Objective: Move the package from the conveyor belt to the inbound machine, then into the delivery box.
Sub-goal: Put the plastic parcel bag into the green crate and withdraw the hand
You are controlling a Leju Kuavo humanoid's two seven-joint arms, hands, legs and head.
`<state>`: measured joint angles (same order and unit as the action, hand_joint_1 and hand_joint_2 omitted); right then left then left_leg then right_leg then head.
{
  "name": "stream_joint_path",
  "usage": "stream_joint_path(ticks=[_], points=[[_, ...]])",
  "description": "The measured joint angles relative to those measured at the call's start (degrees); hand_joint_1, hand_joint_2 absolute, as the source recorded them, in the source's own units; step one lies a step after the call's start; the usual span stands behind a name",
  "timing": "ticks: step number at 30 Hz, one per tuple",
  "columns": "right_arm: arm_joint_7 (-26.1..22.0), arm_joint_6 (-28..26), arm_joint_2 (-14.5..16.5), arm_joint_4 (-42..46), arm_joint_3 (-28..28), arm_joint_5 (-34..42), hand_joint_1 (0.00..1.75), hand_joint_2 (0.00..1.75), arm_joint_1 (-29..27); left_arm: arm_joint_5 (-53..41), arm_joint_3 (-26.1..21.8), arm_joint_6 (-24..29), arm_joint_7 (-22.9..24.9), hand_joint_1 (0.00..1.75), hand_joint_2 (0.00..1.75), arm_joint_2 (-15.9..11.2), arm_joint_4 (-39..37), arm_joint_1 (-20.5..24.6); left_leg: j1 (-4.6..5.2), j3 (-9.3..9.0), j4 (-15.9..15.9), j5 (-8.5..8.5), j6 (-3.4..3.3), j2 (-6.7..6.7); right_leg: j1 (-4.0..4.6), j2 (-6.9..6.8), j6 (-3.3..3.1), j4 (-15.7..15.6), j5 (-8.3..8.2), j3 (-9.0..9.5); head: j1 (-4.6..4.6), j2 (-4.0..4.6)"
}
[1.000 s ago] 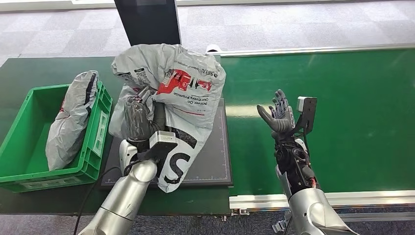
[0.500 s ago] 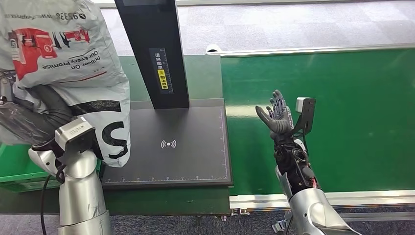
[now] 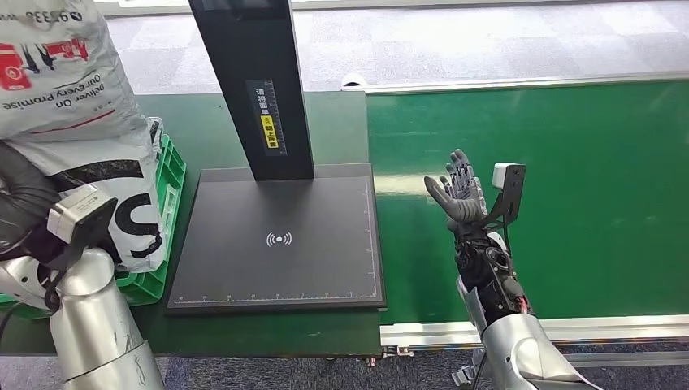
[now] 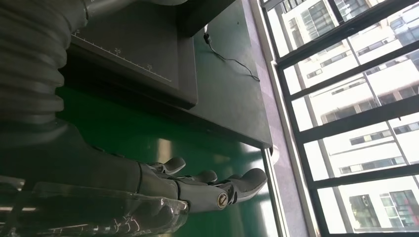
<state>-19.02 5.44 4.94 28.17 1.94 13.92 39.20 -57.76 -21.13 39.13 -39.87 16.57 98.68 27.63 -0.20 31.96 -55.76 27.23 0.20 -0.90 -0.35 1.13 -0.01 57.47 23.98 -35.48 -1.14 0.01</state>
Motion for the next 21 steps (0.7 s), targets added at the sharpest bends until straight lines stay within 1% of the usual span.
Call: stream_joint_path(ticks=[2,3,4,5,6,7,9,10,11,12,15,17,18,19,21], points=[[-0.01,0.15,-0.28,0.41,0.71,0.47,0.00,1.75,-0.25,-7.07,-3.93,-0.27,1.71,1.70,1.75,-1.22,-4.47,2.13,0.01,-0.04,0.00,-0.03,0.00,-0.03,0.00,-0.03,0.00,-0.01,0.00,0.00,0.01,0.00],[0.17,0.35,-0.42,0.64,1.08,0.45,0.00,1.75,-0.35,-12.36,-5.58,-0.71,4.37,1.72,1.75,-2.69,-8.73,3.62,0.02,-0.10,0.00,-0.05,0.01,-0.05,-0.01,-0.05,0.00,-0.01,0.00,0.04,0.04,0.00],[0.41,0.61,-0.51,0.81,1.54,0.16,0.00,1.75,-0.41,-18.74,-6.34,-1.32,9.33,1.74,1.75,-5.06,-14.82,5.11,0.02,-0.14,0.00,-0.08,0.04,-0.04,-0.01,-0.05,-0.04,0.00,-0.02,0.07,0.03,0.00],[0.68,0.85,-0.53,0.92,2.10,-0.34,0.00,1.75,-0.41,-23.91,-5.78,-2.05,16.34,1.75,1.75,-8.23,-21.65,6.35,0.01,-0.17,0.00,-0.11,0.07,0.07,0.01,0.02,-0.11,0.01,-0.08,0.06,0.02,0.00],[0.92,1.03,-0.54,0.95,2.70,-0.96,0.00,1.75,-0.40,-27.49,-4.02,-2.94,26.57,1.75,1.75,-11.52,-28.77,7.36,-0.01,-0.16,0.01,-0.13,0.12,0.22,0.03,0.14,-0.19,0.03,-0.14,0.03,-0.01,0.00],[1.09,1.18,-0.54,0.95,3.23,-1.52,0.00,1.75,-0.40,-29.37,-1.53,-3.96,38.80,1.75,1.75,-14.39,-35.27,8.16,-0.03,-0.12,0.01,-0.15,0.15,0.37,0.06,0.27,-0.27,0.05,-0.20,-0.03,-0.03,0.00],[1.31,1.50,-0.49,0.94,4.08,-2.35,0.00,1.75,-0.43,-29.38,3.40,-6.58,63.99,1.75,1.75,-18.49,-45.01,9.79,-0.06,-0.08,0.02,-0.17,0.18,0.59,0.10,0.51,-0.32,0.07,-0.26,-0.14,-0.02,0.00],[1.41,1.70,-0.44,0.94,4.43,-2.61,0.00,1.75,-0.44,-29.37,5.09,-8.06,72.19,1.75,1.75,-19.97,-48.68,10.55,-0.06,-0.08,0.01,-0.16,0.19,0.64,0.10,0.58,-0.32,0.08,-0.26,-0.15,-0.02,-0.01],[1.50,1.88,-0.35,0.94,4.79,-2.90,0.00,1.75,-0.45,-29.37,6.34,-9.57,76.86,1.74,1.75,-21.33,-51.85,11.24,-0.06,-0.08,0.01,-0.16,0.19,0.67,0.10,0.64,-0.32,0.08,-0.25,-0.17,-0.04,-0.01],[1.62,2.00,-0.27,0.94,5.13,-3.17,0.00,1.75,-0.45,-29.36,7.23,-11.15,78.24,1.68,1.75,-22.52,-54.57,11.88,-0.06,-0.06,0.01,-0.15,0.20,0.65,0.10,0.66,-0.31,0.08,-0.25,-0.19,-0.03,-0.01],[2.16,2.19,-0.01,0.94,5.92,-3.82,0.00,1.75,-0.35,-29.36,8.84,-15.23,73.80,1.54,1.75,-25.22,-60.68,13.38,-0.06,0.02,0.01,-0.14,0.21,0.52,0.09,0.58,-0.31,0.08,-0.23,-0.21,-0.03,-0.01],[2.59,2.29,0.24,0.94,6.26,-4.26,0.00,1.75,-0.23,-29.36,9.78,-17.25,71.53,1.46,1.75,-26.49,-63.45,13.95,-0.06,0.03,0.02,-0.13,0.21,0.52,0.09,0.57,-0.31,0.08,-0.22,-0.21,-0.04,0.00],[2.79,2.34,0.37,0.94,6.35,-4.52,0.00,1.75,-0.16,-29.36,10.22,-18.36,71.07,1.28,1.75,-27.02,-64.68,14.24,-0.06,0.03,0.02,-0.13,0.21,0.51,0.08,0.57,-0.31,0.07,-0.22,-0.21,-0.03,0.00],[2.95,2.39,0.50,0.93,6.44,-4.75,0.00,1.75,-0.07,-29.34,10.48,-19.57,70.84,0.90,1.75,-27.47,-65.83,14.57,-0.06,0.02,0.03,-0.13,0.21,0.51,0.08,0.57,-0.31,0.07,-0.22,-0.20,-0.03,0.00],[3.19,2.50,0.78,0.90,6.68,-5.13,0.00,1.75,0.16,-29.32,10.61,-21.48,70.59,0.21,1.75,-28.31,-67.73,15.14,-0.06,0.00,0.03,-0.13,0.22,0.51,0.08,0.57,-0.31,0.07,-0.23,-0.18,-0.03,-0.01]])
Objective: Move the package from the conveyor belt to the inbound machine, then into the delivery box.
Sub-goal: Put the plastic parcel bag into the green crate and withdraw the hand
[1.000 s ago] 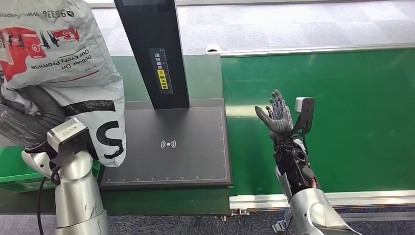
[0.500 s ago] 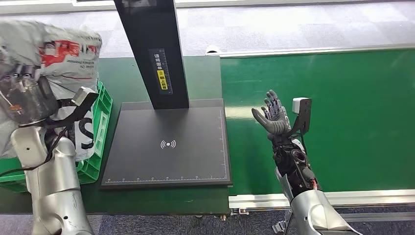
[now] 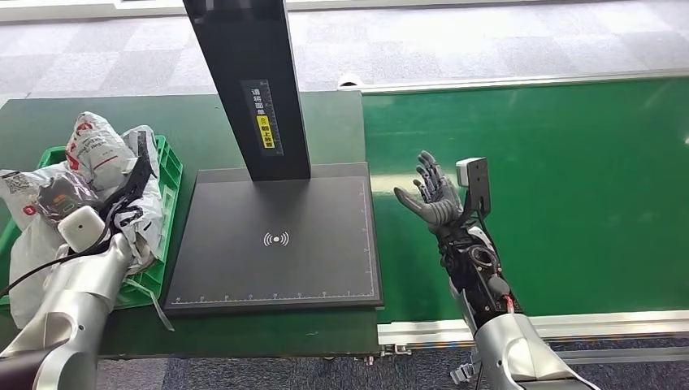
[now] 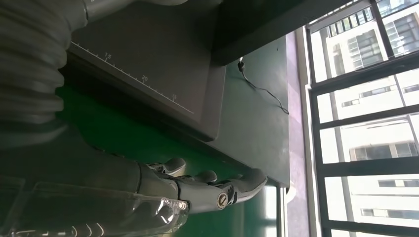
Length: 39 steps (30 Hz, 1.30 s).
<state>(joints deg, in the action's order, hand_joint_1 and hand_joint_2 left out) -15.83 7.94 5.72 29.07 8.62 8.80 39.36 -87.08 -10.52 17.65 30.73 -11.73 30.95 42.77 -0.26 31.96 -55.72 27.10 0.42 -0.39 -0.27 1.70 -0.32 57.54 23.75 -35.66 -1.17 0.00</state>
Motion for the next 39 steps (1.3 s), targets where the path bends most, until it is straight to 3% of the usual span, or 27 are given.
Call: stream_joint_path(ticks=[1,4,6,8,10,15,19,24,29,32,35,39], points=[[0.09,0.04,0.16,-0.03,0.13,-0.17,0.00,1.75,0.12,0.01,-0.02,-0.35,0.01,0.00,1.75,-0.38,-0.75,0.17,0.00,-0.01,0.00,0.00,0.00,0.00,0.00,0.00,0.00,0.00,0.00,0.01,0.00,0.00],[0.27,0.13,0.59,-0.10,0.45,-0.68,0.00,1.75,0.38,0.04,-0.34,2.77,-0.11,0.00,1.75,-1.43,-2.35,0.24,-0.03,-0.03,0.00,-0.03,0.03,0.00,0.02,0.00,-0.01,0.01,-0.01,0.01,0.01,0.00],[0.32,0.13,0.79,-0.11,0.62,-0.84,0.00,1.75,0.43,0.59,-1.19,10.02,-2.10,0.00,1.75,-1.87,-2.82,-0.09,-0.07,-0.03,0.00,-0.04,0.04,-0.01,0.06,0.00,-0.02,0.01,-0.01,0.01,0.00,0.00],[0.31,0.15,0.93,-0.11,0.72,-0.88,0.00,1.75,0.43,2.44,-2.58,17.88,-6.97,0.00,1.75,-1.95,-2.03,-0.81,-0.10,-0.02,0.00,-0.04,0.05,-0.02,0.09,-0.01,-0.02,0.01,-0.01,0.00,0.01,0.01],[0.26,0.23,1.01,-0.11,0.81,-0.88,0.00,1.75,0.43,4.94,-4.18,21.19,-12.93,0.00,1.75,-1.70,0.84,-2.05,-0.10,-0.01,-0.01,-0.04,0.05,-0.03,0.09,-0.01,-0.02,0.01,-0.01,-0.01,0.01,0.01],[-0.32,0.38,1.02,0.08,1.00,-0.79,0.00,1.75,0.31,8.33,-9.40,21.61,-30.48,0.00,1.75,1.02,14.02,-5.63,-0.09,0.08,-0.02,-0.03,0.05,-0.02,0.09,-0.01,-0.01,-0.01,-0.01,-0.09,0.02,0.00],[-0.82,0.39,0.91,0.62,1.04,-0.53,0.00,1.75,0.10,12.21,-16.41,21.60,-50.25,0.00,1.75,6.04,24.69,-6.88,-0.08,0.14,-0.03,-0.02,0.04,-0.05,0.07,-0.04,-0.01,-0.04,-0.01,-0.12,0.02,0.01],[-1.56,0.39,0.60,1.17,1.05,-0.21,0.00,1.75,-0.29,17.67,-26.41,21.59,-68.32,0.00,1.75,13.41,32.51,-6.05,-0.09,0.14,-0.04,-0.02,0.04,-0.15,0.07,-0.10,-0.01,-0.04,-0.01,-0.12,0.00,0.00],[-2.35,0.39,0.11,1.46,1.07,0.44,0.00,1.75,-0.40,28.41,-28.18,21.56,-70.57,0.00,1.75,18.40,36.35,-6.06,-0.11,0.15,-0.03,-0.02,0.04,-0.20,0.09,-0.14,-0.01,-0.04,-0.01,-0.12,0.00,0.00],[-2.73,0.43,-0.23,1.64,1.06,0.65,0.00,1.75,-0.54,34.70,-26.66,21.56,-70.76,0.00,1.75,20.11,37.83,-6.55,-0.11,0.14,-0.04,-0.02,0.04,-0.19,0.09,-0.14,-0.01,-0.04,-0.01,-0.12,0.01,0.00],[-3.21,0.43,-0.62,2.00,1.06,0.89,0.00,1.75,-0.93,47.00,-22.41,21.52,-70.87,0.00,1.75,20.98,38.06,-7.65,-0.10,0.14,-0.05,-0.02,0.04,-0.21,0.08,-0.15,-0.01,-0.04,-0.01,-0.13,0.01,0.01],[-4.02,0.45,-1.22,2.88,1.06,1.34,0.00,1.75,-1.55,59.79,-10.35,20.78,-69.68,0.00,0.00,21.05,37.40,-10.00,-0.09,0.20,-0.06,-0.02,0.04,-0.31,0.07,-0.29,0.00,-0.05,-0.01,-0.12,0.01,0.01]])
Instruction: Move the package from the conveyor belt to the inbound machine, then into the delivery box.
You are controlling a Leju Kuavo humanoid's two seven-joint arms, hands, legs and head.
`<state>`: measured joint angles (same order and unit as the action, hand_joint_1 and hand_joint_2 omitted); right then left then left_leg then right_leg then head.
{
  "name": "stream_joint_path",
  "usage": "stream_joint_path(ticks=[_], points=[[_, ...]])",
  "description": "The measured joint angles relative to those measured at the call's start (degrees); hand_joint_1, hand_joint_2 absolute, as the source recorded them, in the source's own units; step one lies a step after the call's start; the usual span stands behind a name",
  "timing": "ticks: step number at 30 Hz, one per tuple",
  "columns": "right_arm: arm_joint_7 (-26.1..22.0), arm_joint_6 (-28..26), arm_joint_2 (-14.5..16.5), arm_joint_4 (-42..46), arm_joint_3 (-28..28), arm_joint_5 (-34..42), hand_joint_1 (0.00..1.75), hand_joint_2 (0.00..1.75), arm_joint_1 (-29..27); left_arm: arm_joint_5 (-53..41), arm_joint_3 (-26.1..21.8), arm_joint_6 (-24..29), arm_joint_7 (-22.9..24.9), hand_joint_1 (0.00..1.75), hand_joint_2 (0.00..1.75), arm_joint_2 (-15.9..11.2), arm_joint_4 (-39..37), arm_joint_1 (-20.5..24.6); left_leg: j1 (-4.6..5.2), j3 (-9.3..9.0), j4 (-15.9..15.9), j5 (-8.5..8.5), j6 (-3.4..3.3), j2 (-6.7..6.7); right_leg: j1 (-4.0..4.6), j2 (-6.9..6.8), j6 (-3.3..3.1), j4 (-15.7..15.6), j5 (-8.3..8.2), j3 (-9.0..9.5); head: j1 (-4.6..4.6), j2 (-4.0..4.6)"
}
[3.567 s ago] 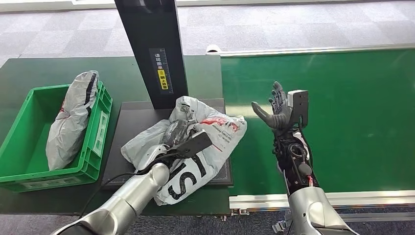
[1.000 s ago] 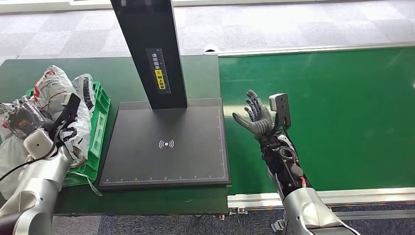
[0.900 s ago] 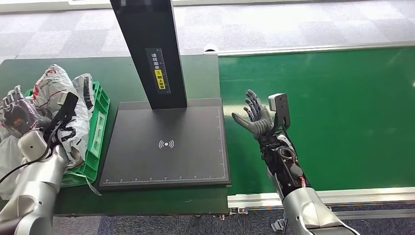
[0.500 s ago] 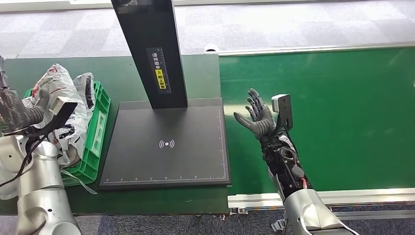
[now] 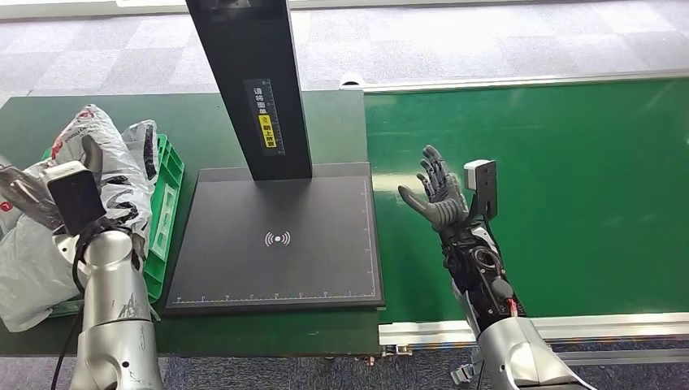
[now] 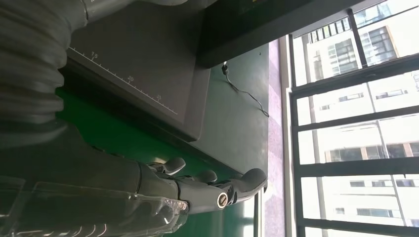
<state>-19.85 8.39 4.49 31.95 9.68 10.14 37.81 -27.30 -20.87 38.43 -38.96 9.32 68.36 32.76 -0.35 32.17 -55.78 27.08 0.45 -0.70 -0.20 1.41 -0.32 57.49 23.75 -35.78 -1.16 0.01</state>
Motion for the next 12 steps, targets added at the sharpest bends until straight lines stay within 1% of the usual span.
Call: stream_joint_path(ticks=[3,5,8,11,12], points=[[-0.24,0.03,-0.42,0.73,0.00,0.11,0.00,1.75,-0.44,4.47,9.36,-0.78,1.16,0.00,0.00,-0.13,0.70,-1.95,0.01,0.03,0.00,0.00,-0.01,0.02,-0.01,-0.01,0.00,0.00,0.00,0.00,0.01,0.00],[-0.40,0.04,-0.68,1.20,0.00,0.16,0.00,1.75,-0.68,6.84,15.48,-1.61,1.02,0.00,0.00,-0.16,2.12,-3.25,0.01,0.03,-0.01,0.02,-0.02,0.03,-0.02,0.00,0.00,0.00,0.00,-0.01,0.00,-0.01],[-0.53,0.06,-1.05,1.65,0.00,0.31,0.00,1.75,-0.88,10.07,23.32,-4.07,0.37,0.00,0.00,-0.27,5.20,-5.38,0.01,0.05,-0.01,0.03,-0.03,0.01,-0.02,-0.01,0.01,-0.01,0.00,-0.03,-0.01,-0.01],[-0.56,0.16,-1.31,1.75,-0.01,0.35,0.00,1.75,-0.91,11.77,29.82,-6.13,0.30,0.00,0.00,-0.39,8.12,-7.12,0.00,0.06,0.00,0.04,-0.04,0.01,-0.01,-0.01,0.02,-0.01,0.01,-0.04,-0.02,-0.01],[-0.56,0.18,-1.34,1.76,-0.01,0.35,0.00,1.75,-0.92,11.92,30.75,-6.40,0.32,0.00,0.00,-0.41,8.54,-7.35,0.00,0.06,0.00,0.04,-0.04,0.02,-0.01,0.00,0.01,-0.01,0.01,-0.04,-0.02,-0.01]])
